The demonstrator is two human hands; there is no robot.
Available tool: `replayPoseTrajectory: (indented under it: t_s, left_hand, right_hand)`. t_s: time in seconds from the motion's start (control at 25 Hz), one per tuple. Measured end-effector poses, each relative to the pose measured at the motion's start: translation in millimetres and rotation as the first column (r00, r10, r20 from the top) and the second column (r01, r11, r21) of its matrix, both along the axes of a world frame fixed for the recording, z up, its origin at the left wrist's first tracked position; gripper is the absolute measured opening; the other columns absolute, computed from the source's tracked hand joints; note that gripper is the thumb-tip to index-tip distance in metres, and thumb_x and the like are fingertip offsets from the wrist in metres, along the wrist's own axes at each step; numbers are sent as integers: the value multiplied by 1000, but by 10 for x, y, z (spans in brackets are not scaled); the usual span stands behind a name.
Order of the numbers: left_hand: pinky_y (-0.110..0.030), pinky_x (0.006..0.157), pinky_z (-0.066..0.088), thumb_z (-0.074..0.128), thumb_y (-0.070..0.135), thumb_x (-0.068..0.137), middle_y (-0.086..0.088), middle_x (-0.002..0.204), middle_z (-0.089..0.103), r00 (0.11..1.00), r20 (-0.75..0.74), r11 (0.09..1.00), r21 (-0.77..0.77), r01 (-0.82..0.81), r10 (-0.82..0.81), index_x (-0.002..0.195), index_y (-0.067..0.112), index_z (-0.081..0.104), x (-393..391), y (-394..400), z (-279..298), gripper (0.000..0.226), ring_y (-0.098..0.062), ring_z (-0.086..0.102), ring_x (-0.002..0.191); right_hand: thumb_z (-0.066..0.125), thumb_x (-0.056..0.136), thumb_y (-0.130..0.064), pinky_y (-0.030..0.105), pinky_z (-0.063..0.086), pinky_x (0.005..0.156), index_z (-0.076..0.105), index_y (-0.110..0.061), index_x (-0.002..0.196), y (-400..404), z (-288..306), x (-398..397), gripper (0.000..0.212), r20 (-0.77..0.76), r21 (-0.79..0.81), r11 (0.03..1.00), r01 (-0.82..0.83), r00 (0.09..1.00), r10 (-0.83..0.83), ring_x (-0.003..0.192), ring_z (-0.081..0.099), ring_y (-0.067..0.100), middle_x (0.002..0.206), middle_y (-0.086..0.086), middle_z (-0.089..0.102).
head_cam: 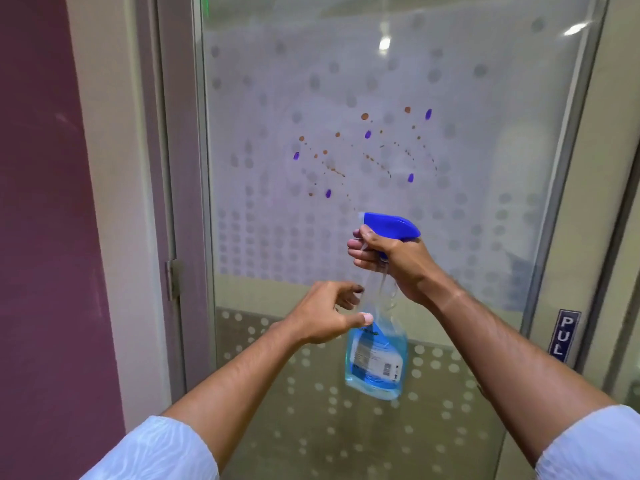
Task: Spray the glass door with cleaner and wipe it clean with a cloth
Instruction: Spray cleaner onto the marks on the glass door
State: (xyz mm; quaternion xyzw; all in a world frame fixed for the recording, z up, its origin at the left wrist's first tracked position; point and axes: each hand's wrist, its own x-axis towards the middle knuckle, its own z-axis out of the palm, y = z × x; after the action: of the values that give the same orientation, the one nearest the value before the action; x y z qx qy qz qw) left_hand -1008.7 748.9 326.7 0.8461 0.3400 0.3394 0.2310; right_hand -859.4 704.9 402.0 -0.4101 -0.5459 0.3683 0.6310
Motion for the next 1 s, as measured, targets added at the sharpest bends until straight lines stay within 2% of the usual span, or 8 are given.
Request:
replayPoseTrajectory:
  t_s: [0.12, 0.2, 0.32, 0.36, 0.52, 0.64, 0.8, 1.0]
  left_hand:
    - [-42, 95, 51, 57, 68, 66, -2, 129, 59, 990, -16, 967, 214, -135, 142, 140, 22, 47, -115, 214, 148, 87, -14, 60, 112]
    - [-43, 98, 47, 50, 71, 69, -4, 134, 52, 967, -16, 897, 379, -229, 254, 144, 23, 39, -224, 396, 253, 90, -22, 54, 119]
    - [-43, 106, 35, 48, 70, 73, -14, 140, 46, 871, 106, 644, 633, -430, 479, 149, 19, 30, -409, 676, 439, 93, -30, 44, 128]
    - [-45, 111, 29, 49, 69, 74, -17, 146, 41, 849, 149, 591, 657, -468, 506, 150, 18, 26, -485, 791, 511, 95, -33, 38, 135]
    - [-46, 120, 10, 48, 69, 75, -21, 160, 14, 862, 177, 531, 724, -440, 474, 154, 16, 13, -735, 1253, 815, 102, -35, 12, 148]
    - [-48, 121, 8, 49, 69, 74, -22, 161, 5, 876, 172, 480, 781, -400, 451, 154, 14, 7, -853, 1547, 1033, 106, -36, 4, 149]
    - [-49, 121, 6, 47, 70, 75, -21, 161, -3, 889, 187, 465, 796, -387, 419, 155, 13, 1, -917, 1797, 1235, 107, -34, -5, 150]
    - [-49, 121, 4, 35, 75, 77, -19, 161, -9, 898, 198, 459, 804, -378, 394, 154, 15, -6, -916, 1968, 1376, 107, -32, -10, 150]
  right_hand:
    - [70, 88, -24, 38, 61, 82, 71, 0, 98, 128, 90, -35, 26, -17, 28, 994, 101, 995, -101, 92, 73, 28, 101, 25, 72]
    - [72, 87, -26, 39, 60, 83, 71, 0, 99, 214, 154, -99, 29, 2, 45, 985, 165, 986, -165, 92, 73, 27, 100, 23, 73]
    - [72, 87, -28, 42, 59, 85, 70, 2, 100, 324, 266, -224, 33, 26, 94, 964, 249, 967, -252, 86, 73, 24, 93, 20, 73]
    - [72, 87, -29, 43, 59, 86, 70, 3, 99, 375, 323, -276, 34, 25, 112, 952, 284, 957, -288, 83, 72, 22, 89, 18, 73]
    - [73, 86, -32, 47, 59, 85, 69, 4, 92, 543, 591, -475, 37, -10, 154, 896, 417, 907, -421, 73, 67, 20, 78, 12, 68]
    - [71, 86, -30, 45, 59, 83, 69, 2, 91, 643, 840, -643, 33, -16, 182, 852, 491, 868, -497, 72, 67, 19, 76, 11, 68]
    - [71, 86, -25, 43, 60, 81, 67, 2, 98, 771, 1157, -868, 30, -15, 194, 799, 569, 816, -577, 72, 69, 18, 79, 11, 70]
    - [59, 75, -6, 50, 60, 78, 66, 8, 94, 901, 1482, -1085, 25, 36, 188, 739, 647, 748, -663, 69, 69, 23, 78, 19, 72]
